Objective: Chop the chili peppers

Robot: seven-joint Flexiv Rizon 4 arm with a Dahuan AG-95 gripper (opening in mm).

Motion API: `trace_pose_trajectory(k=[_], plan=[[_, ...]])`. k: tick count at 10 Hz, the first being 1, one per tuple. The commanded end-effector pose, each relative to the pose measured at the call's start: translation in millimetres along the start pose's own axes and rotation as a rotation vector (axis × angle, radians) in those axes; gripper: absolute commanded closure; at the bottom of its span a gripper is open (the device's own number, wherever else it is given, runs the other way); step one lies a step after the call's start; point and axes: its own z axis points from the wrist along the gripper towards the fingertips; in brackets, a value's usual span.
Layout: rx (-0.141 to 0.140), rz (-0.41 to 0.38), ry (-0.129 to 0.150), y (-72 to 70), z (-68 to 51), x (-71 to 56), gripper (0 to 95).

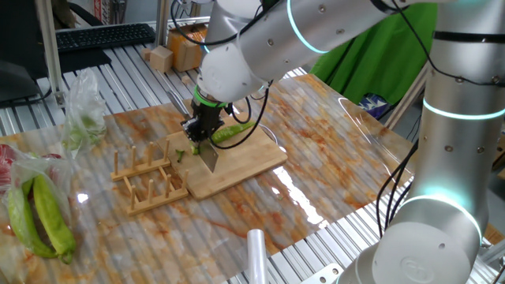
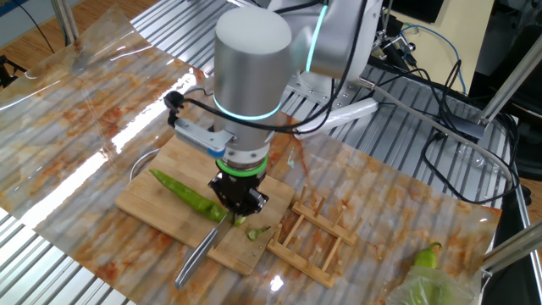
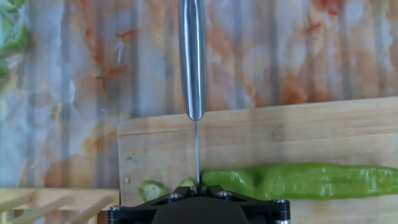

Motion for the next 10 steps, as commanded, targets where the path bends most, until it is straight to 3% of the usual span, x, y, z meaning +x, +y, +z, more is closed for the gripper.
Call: trace_pose_trajectory(k=[1,3,6,9,10], plan=[[-0.003,-0.003,-0.003,1.0,2.5,4.0,95.0],[-0.005,-0.002,0.004,1.3,4.2,6.0,95.0],[0.006,0.004,0.010,2.2,-3.0,5.4,95.0],[0.006,0.009,0.029,-3.6,-10.3,5.3,95.0],[0.000,0.027,0.048,-7.9,-14.9,3.9,95.0]])
